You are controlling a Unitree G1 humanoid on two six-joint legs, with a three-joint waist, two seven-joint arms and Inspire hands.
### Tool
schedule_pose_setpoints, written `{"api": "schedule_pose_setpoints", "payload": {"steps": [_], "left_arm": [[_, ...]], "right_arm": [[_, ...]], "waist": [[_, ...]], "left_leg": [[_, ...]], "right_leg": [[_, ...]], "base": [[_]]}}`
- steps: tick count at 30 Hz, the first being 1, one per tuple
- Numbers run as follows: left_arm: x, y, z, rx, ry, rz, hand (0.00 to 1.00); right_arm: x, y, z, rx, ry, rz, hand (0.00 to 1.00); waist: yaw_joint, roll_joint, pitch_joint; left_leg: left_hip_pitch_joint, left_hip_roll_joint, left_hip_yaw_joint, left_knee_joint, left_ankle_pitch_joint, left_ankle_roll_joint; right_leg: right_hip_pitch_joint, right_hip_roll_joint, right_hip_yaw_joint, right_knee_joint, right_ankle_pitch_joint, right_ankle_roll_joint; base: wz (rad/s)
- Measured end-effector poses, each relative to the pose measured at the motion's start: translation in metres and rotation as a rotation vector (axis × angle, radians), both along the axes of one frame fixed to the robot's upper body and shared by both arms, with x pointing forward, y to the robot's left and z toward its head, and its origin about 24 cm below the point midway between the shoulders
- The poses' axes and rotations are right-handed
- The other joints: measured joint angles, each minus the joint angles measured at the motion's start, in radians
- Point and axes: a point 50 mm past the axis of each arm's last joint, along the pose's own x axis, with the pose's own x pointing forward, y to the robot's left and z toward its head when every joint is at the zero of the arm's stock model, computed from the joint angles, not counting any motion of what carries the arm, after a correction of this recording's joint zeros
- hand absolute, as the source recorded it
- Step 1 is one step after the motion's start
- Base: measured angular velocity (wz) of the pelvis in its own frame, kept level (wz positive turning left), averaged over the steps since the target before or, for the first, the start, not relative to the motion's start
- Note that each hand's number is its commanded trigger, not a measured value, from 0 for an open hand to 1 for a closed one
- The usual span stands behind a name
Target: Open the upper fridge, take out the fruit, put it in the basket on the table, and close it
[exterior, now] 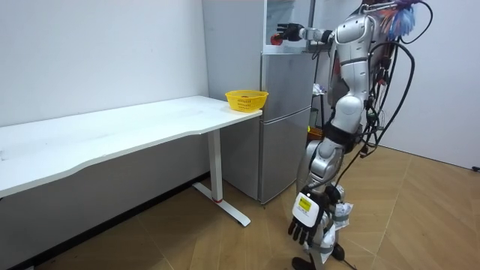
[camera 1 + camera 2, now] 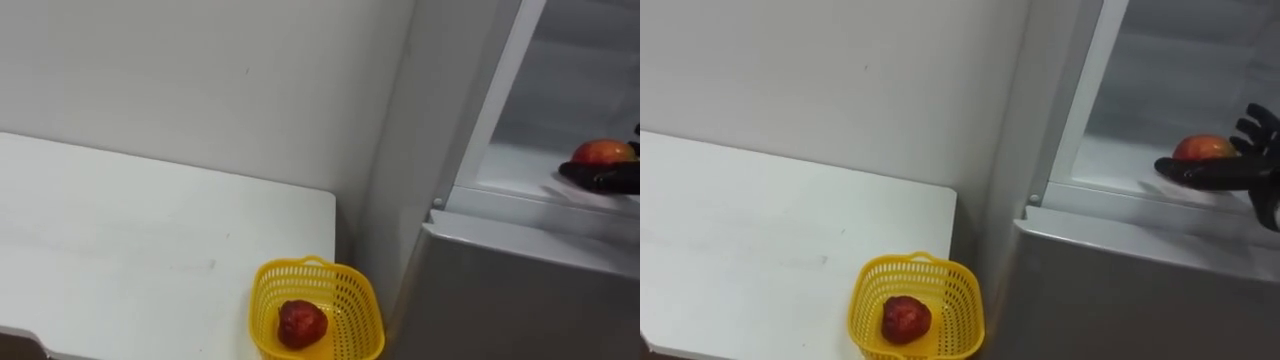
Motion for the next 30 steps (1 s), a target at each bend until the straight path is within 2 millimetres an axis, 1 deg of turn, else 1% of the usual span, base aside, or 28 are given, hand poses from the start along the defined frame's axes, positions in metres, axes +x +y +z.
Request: {"api": "schedule_pose_setpoints", "payload": {"steps": [5, 11, 14, 15, 16, 17, 20, 24, 30], "left_arm": [[0.003, 0.002, 0.001, 0.006, -0.006, -0.006, 0.0], [0.005, 0.004, 0.001, 0.01, -0.007, -0.016, 0.0], [0.005, 0.004, 0.001, 0.01, -0.009, -0.017, 0.0], [0.005, 0.003, 0.001, 0.009, -0.009, -0.017, 0.0], [0.005, 0.003, 0.001, 0.01, -0.009, -0.017, 0.0], [0.007, 0.004, 0.002, 0.011, -0.013, -0.022, 0.0], [0.012, 0.005, 0.003, 0.017, -0.027, -0.04, 0.0], [0.015, 0.004, 0.003, 0.016, -0.036, -0.055, 0.0], [0.02, 0.004, 0.004, 0.02, -0.055, -0.063, 0.0]], "right_arm": [[0.0, 0.0, 0.001, -0.022, 0.006, -0.004, 0.0], [0.0, 0.0, 0.001, -0.029, 0.009, -0.013, 0.0], [0.0, 0.0, 0.001, -0.03, 0.007, -0.012, 0.0], [0.001, 0.001, 0.004, -0.031, 0.002, -0.01, 0.0], [0.003, 0.003, 0.007, -0.044, 0.001, -0.006, 0.0], [0.004, 0.004, 0.01, -0.06, 0.002, -0.002, 0.0], [0.004, 0.004, 0.009, -0.071, 0.009, -0.013, 0.0], [0.005, 0.005, 0.007, -0.079, 0.022, -0.012, 0.0], [0.004, 0.002, 0.004, -0.072, 0.036, -0.027, 0.0]], "waist": [[0.016, -0.007, 0.0021], [0.027, -0.005, 0.0038], [0.027, -0.005, 0.0038], [0.026, -0.001, 0.0067], [0.026, -0.001, 0.0069], [0.026, 0.003, 0.0099], [0.029, 0.006, 0.012], [0.029, 0.005, 0.0113], [0.03, -0.001, 0.0071]], "left_leg": [[-0.021, 0.0, -0.004, 0.011, 0.0, -0.001], [-0.034, -0.001, -0.007, 0.012, 0.0, -0.001], [-0.041, -0.001, -0.01, 0.013, 0.001, -0.001], [-0.042, -0.001, -0.01, 0.013, 0.001, -0.001], [-0.042, -0.001, -0.007, 0.012, 0.001, -0.001], [-0.042, -0.001, -0.006, 0.011, 0.001, -0.001], [-0.04, 0.0, -0.006, 0.01, 0.001, -0.002], [-0.04, 0.0, -0.006, 0.01, 0.002, -0.003], [-0.041, 0.0, -0.005, 0.01, 0.002, -0.003]], "right_leg": [[-0.016, -0.001, -0.006, 0.001, 0.001, -0.001], [-0.024, -0.001, -0.012, 0.001, 0.001, -0.002], [-0.031, -0.001, -0.012, 0.001, 0.001, -0.002], [-0.031, -0.001, -0.012, 0.001, 0.001, -0.002], [-0.032, -0.001, -0.012, 0.001, 0.001, -0.002], [-0.032, -0.001, -0.012, 0.001, 0.001, -0.002], [-0.033, 0.0, -0.011, 0.001, 0.001, -0.002], [-0.034, 0.001, -0.011, 0.0, 0.001, -0.002], [-0.034, 0.001, -0.012, 0.0, 0.001, -0.002]], "base": [[0.02], [0.02], [0.0], [0.0], [0.0], [0.0], [0.0], [0.0], [0.0]]}}
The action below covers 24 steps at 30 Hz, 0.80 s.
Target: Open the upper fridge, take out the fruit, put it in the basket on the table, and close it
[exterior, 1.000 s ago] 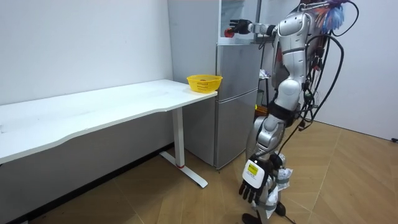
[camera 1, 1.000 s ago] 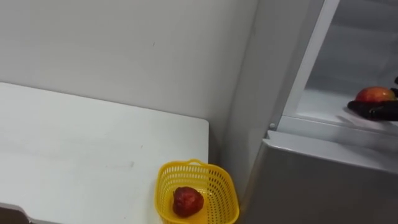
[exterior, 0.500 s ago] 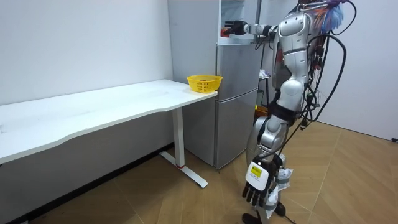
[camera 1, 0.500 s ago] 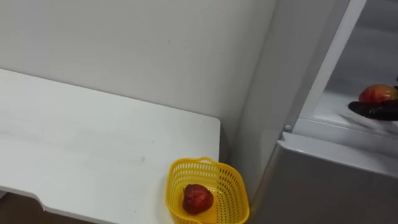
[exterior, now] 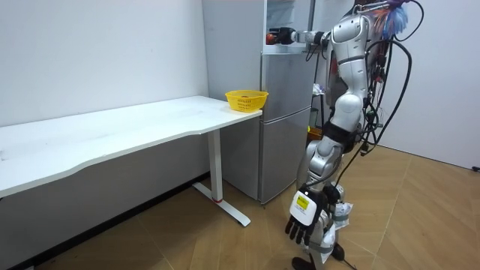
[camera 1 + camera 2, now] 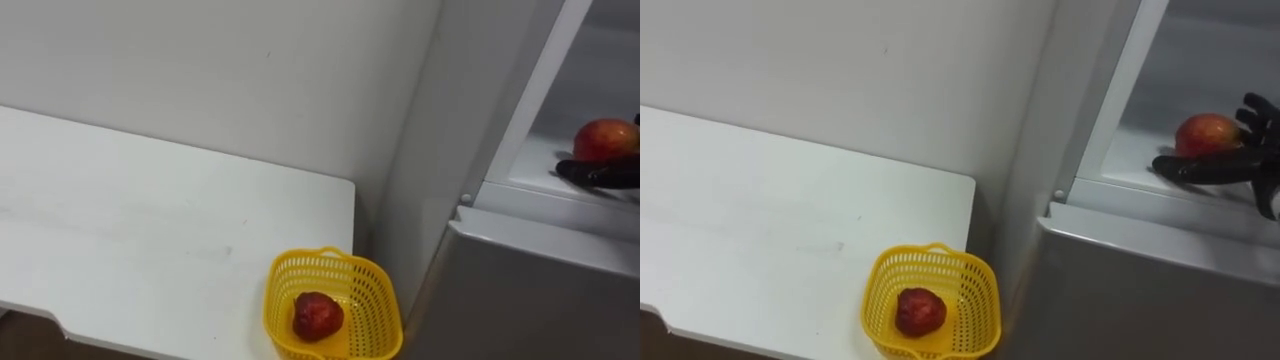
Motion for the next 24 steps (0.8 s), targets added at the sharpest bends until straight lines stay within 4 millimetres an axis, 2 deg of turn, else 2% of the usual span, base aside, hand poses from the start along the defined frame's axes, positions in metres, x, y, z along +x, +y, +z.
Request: {"api": "schedule_pose_setpoints", "payload": {"steps": [8, 14, 20, 24], "left_arm": [[0.003, -0.001, 0.0, -0.001, -0.001, -0.02, 0.0], [-0.003, 0.0, 0.0, -0.004, 0.008, -0.004, 0.0], [-0.007, 0.001, 0.0, -0.003, 0.023, 0.001, 0.0], [-0.007, 0.002, 0.0, -0.001, 0.025, 0.001, 0.0]], "right_arm": [[-0.003, -0.009, -0.01, 0.019, 0.038, -0.047, 0.0], [-0.004, -0.011, -0.011, 0.02, 0.042, -0.072, 0.0], [-0.005, -0.014, -0.014, 0.022, 0.049, -0.102, 0.0], [-0.006, -0.016, -0.014, 0.027, 0.053, -0.119, 0.0]], "waist": [[0.019, -0.006, -0.003], [0.023, -0.026, 0.0026], [0.022, -0.029, 0.0005], [0.023, -0.027, 0.0021]], "left_leg": [[-0.001, 0.0, 0.0, -0.003, 0.0, 0.0], [-0.005, 0.0, 0.0, 0.0, 0.001, -0.001], [-0.013, 0.0, -0.002, 0.0, 0.0, -0.001], [-0.015, 0.0, -0.004, 0.001, 0.0, -0.001]], "right_leg": [[0.001, 0.0, -0.002, 0.0, 0.0, 0.0], [0.0, 0.0, -0.006, -0.001, 0.0, 0.0], [-0.006, -0.001, -0.01, -0.001, 0.0, 0.0], [-0.007, -0.001, -0.016, -0.001, 0.0, 0.0]], "base": [[0.0], [0.0], [0.0], [0.0]]}}
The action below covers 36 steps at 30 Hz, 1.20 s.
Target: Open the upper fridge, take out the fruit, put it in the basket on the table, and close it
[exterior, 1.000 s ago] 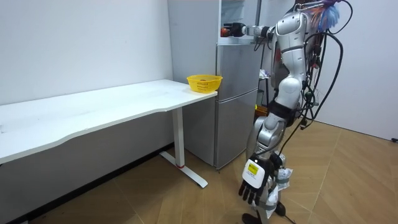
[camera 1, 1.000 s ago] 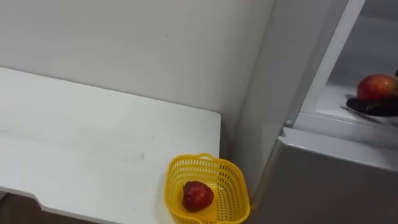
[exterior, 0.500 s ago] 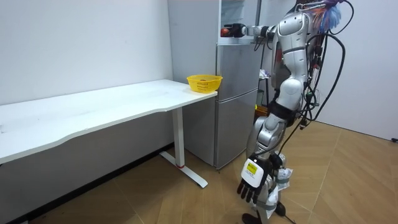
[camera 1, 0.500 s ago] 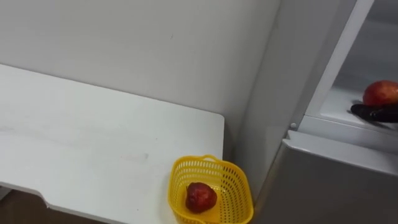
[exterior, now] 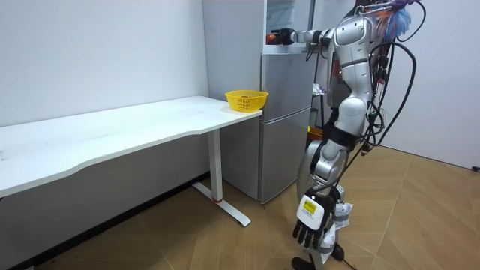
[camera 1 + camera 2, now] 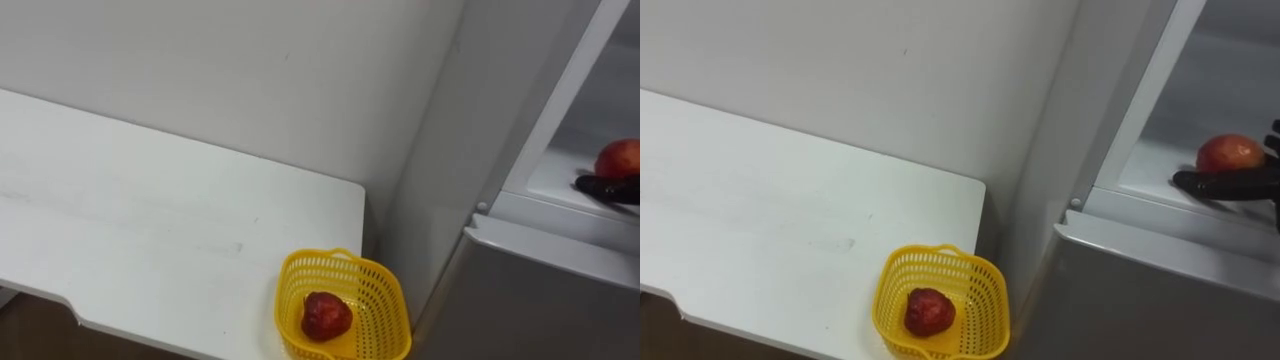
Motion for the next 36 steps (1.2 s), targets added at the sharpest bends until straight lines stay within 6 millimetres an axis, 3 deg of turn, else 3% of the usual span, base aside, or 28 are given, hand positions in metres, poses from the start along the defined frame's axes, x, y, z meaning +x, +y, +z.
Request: {"api": "schedule_pose_setpoints", "payload": {"steps": [13, 19, 32, 33, 34, 35, 36], "left_arm": [[-0.003, 0.004, 0.0, 0.016, 0.029, -0.011, 0.0], [-0.002, 0.004, 0.0, 0.028, 0.021, -0.013, 0.0], [0.0, 0.009, 0.003, 0.009, 0.018, -0.025, 0.0], [0.0, 0.01, 0.003, 0.007, 0.02, -0.025, 0.0], [0.001, 0.011, 0.004, 0.006, 0.022, -0.027, 0.0], [0.002, 0.012, 0.004, 0.007, 0.021, -0.028, 0.0], [0.002, 0.012, 0.004, 0.008, 0.019, -0.029, 0.0]], "right_arm": [[0.004, -0.001, 0.0, -0.037, 0.049, -0.012, 0.0], [0.005, 0.002, 0.001, -0.062, 0.053, 0.003, 0.0], [0.004, 0.0, 0.004, -0.156, 0.086, 0.019, 0.0], [0.004, 0.0, 0.004, -0.158, 0.088, 0.021, 0.22], [0.004, 0.001, 0.003, -0.169, 0.095, 0.024, 0.92], [0.005, 0.001, 0.003, -0.192, 0.106, 0.032, 1.0], [0.005, 0.002, 0.004, -0.209, 0.114, 0.037, 1.0]], "waist": [[0.004, 0.002, 0.0045], [0.007, -0.004, 0.0015], [0.03, -0.018, 0.0071], [0.03, -0.018, 0.0071], [0.031, -0.019, 0.0073], [0.031, -0.02, 0.0081], [0.033, -0.021, 0.0082]], "left_leg": [[0.001, 0.0, -0.006, 0.002, 0.0, 0.0], [-0.005, 0.0, -0.006, 0.001, 0.002, -0.002], [-0.012, 0.002, -0.011, 0.002, 0.004, -0.006], [-0.012, 0.002, -0.011, 0.002, 0.004, -0.006], [-0.013, 0.002, -0.011, 0.002, 0.005, -0.006], [-0.013, 0.002, -0.012, 0.002, 0.005, -0.007], [-0.013, 0.002, -0.013, 0.002, 0.005, -0.007]], "right_leg": [[0.005, 0.0, -0.007, 0.0, 0.0, 0.0], [-0.004, 0.001, -0.005, 0.002, 0.0, 0.0], [-0.007, 0.004, -0.008, -0.001, 0.003, -0.005], [-0.007, 0.004, -0.008, -0.001, 0.003, -0.005], [-0.007, 0.004, -0.009, -0.001, 0.003, -0.005], [-0.008, 0.003, -0.011, -0.001, 0.003, -0.005], [-0.008, 0.003, -0.011, -0.001, 0.003, -0.005]], "base": [[0.01], [0.0], [0.0], [0.0], [0.0], [0.0], [0.0]]}}
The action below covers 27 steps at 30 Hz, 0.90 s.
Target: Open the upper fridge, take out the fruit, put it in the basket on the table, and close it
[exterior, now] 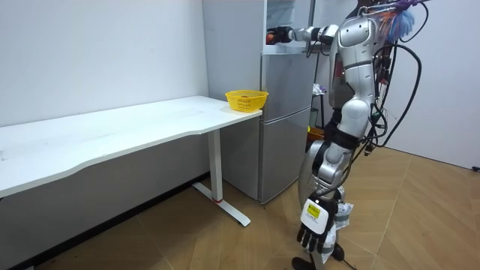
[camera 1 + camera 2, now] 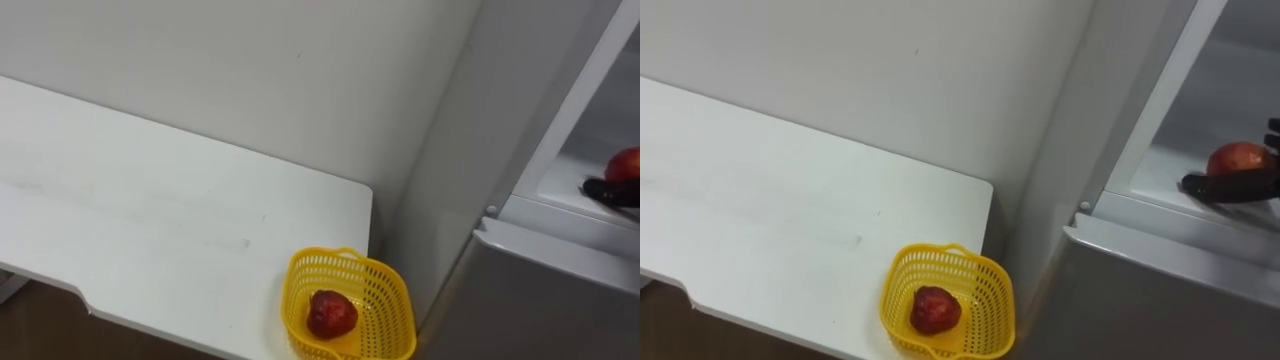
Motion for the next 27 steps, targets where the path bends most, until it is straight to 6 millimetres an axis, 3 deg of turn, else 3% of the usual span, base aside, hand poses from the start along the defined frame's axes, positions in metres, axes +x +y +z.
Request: {"api": "schedule_pose_setpoints", "payload": {"steps": [5, 27], "left_arm": [[0.012, 0.003, 0.002, 0.007, -0.028, -0.014, 0.0], [0.019, 0.004, 0.003, 0.018, -0.053, -0.022, 0.0]], "right_arm": [[-0.002, -0.003, 0.006, -0.108, 0.036, 0.015, 1.0], [0.002, 0.006, 0.023, -0.195, 0.011, 0.086, 1.0]], "waist": [[0.024, -0.001, 0.0001], [0.017, 0.007, 0.0031]], "left_leg": [[-0.001, 0.001, -0.009, -0.002, 0.001, -0.002], [-0.004, 0.003, -0.007, -0.007, 0.002, -0.003]], "right_leg": [[-0.001, 0.0, -0.014, -0.001, 0.001, -0.001], [-0.002, 0.003, -0.019, -0.016, 0.003, -0.004]], "base": [[0.02], [0.0]]}}
